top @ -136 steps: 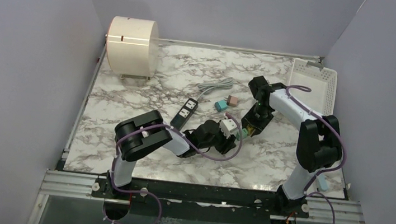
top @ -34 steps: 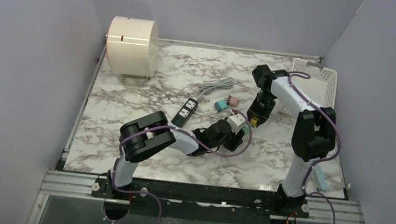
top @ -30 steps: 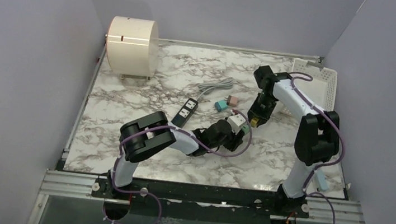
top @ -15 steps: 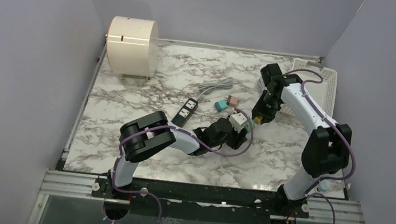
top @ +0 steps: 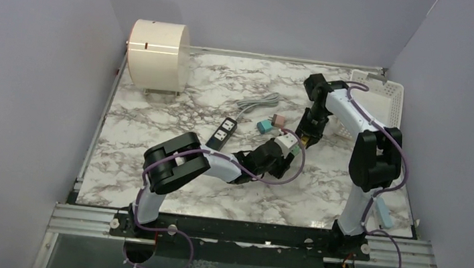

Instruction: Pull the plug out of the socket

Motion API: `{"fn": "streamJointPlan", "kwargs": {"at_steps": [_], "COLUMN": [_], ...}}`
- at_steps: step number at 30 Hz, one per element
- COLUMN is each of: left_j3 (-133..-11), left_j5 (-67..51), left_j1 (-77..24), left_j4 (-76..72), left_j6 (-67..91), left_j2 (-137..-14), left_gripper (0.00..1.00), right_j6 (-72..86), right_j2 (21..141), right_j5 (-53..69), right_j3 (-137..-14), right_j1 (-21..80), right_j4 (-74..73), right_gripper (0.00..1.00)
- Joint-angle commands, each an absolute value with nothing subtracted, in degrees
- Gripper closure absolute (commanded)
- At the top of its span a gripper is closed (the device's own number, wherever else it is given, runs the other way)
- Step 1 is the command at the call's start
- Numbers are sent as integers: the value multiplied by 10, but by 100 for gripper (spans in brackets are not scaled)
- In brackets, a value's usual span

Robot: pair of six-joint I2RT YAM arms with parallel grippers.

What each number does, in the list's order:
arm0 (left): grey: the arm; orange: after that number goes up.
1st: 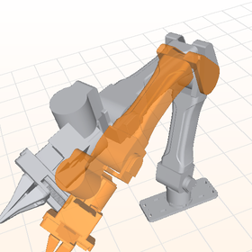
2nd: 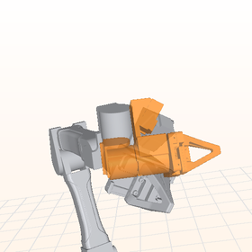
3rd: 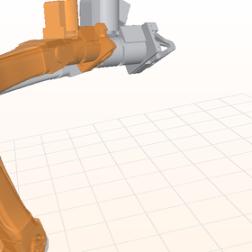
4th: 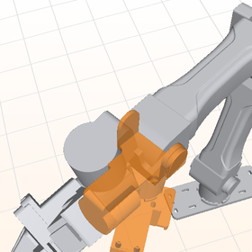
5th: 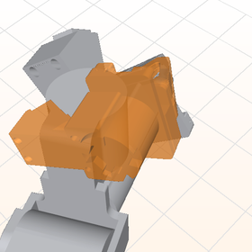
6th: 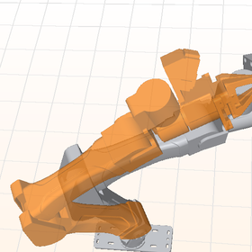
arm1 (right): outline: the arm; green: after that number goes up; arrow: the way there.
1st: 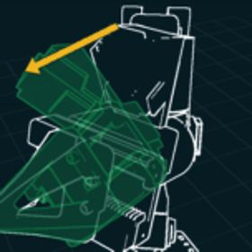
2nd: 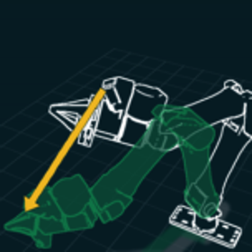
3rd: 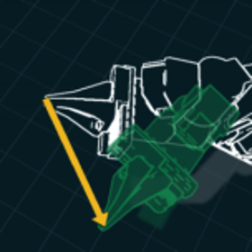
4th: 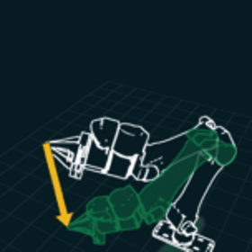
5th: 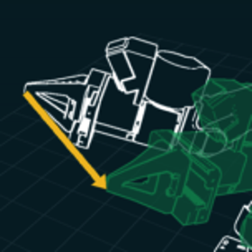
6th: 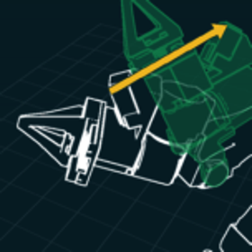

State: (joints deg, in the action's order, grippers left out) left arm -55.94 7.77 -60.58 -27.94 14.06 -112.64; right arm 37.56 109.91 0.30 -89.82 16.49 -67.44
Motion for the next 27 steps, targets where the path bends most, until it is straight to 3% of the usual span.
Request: {"fn": "streamJointPlan", "kwargs": {"at_steps": [1, 14, 21, 27], "left_j3": [-545, -558, -574, -576], "left_j5": [58, -6, 20, 21], "left_j1": [-622, -619, -620, -620], "left_j4": [-127, -127, -98, -92], "left_j6": [120, 136, 126, 127], "left_j2": [-1168, -1167, -1177, -1182], "left_gripper": [100, 100, 100, 100], "right_j6": [323, 410, 424, 443], "right_j2": [1095, 940, 1063, 1042], "right_j5": [27, -15, -102, -67], "right_j3": [-930, -783, -924, -920], "right_j1": [163, 162, 162, 163], "right_j4": [-672, -513, -677, -649], "right_gripper": [99, 99, 99, 99]}}
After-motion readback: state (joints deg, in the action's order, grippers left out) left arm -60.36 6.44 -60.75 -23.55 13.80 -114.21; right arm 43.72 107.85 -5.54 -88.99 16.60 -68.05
